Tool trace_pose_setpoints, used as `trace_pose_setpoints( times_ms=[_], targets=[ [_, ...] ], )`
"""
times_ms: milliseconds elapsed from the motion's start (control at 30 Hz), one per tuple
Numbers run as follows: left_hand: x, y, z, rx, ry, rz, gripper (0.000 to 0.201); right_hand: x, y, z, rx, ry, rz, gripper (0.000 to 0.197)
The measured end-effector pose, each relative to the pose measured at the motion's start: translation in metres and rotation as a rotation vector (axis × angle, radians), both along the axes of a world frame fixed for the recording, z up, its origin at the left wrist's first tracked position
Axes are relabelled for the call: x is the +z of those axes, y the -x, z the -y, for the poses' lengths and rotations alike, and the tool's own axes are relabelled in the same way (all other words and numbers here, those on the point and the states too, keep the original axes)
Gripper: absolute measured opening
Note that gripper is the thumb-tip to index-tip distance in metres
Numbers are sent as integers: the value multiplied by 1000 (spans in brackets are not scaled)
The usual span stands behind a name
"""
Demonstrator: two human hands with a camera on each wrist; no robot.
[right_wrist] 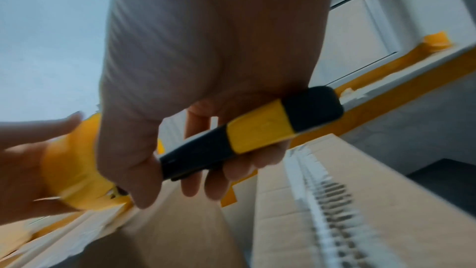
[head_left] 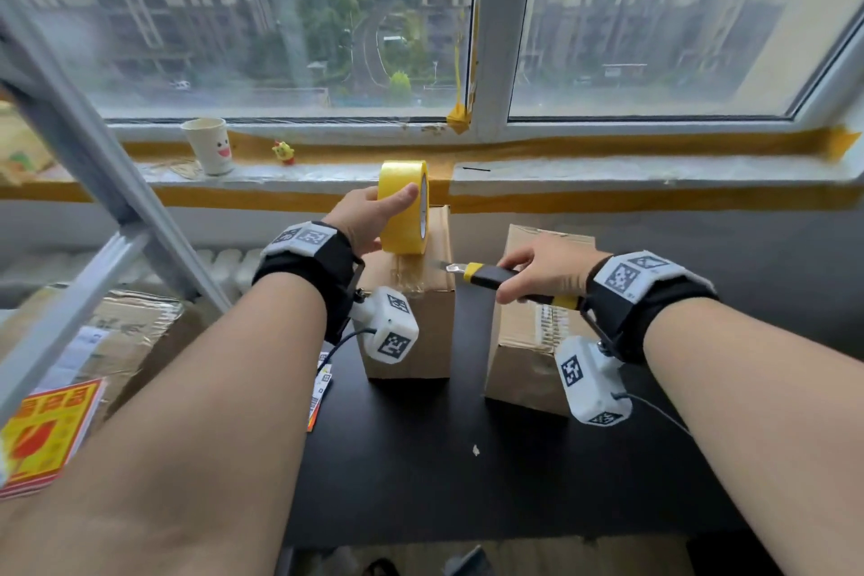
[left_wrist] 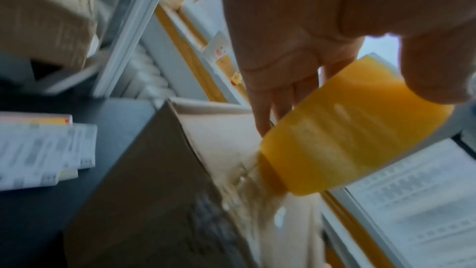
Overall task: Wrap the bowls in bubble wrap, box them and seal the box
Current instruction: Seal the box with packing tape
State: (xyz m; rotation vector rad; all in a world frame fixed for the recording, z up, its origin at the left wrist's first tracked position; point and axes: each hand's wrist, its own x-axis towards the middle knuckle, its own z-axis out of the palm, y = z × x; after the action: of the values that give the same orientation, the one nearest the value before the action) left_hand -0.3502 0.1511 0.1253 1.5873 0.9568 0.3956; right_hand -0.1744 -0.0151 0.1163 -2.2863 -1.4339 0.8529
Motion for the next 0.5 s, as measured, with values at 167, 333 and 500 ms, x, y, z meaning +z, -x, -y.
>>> trace_pose_setpoints(
  times_ms=[167,333,500],
  targets=[
    [1,-3,1,-7,45,99,17,4,23,-32,106,4,152,37],
    [0,-6,3,-23,14,166,17,4,33,-49,113,34,280,31],
    [0,-4,-2,-77,58,190,23,1,29,-51,85,64,236,32]
  ],
)
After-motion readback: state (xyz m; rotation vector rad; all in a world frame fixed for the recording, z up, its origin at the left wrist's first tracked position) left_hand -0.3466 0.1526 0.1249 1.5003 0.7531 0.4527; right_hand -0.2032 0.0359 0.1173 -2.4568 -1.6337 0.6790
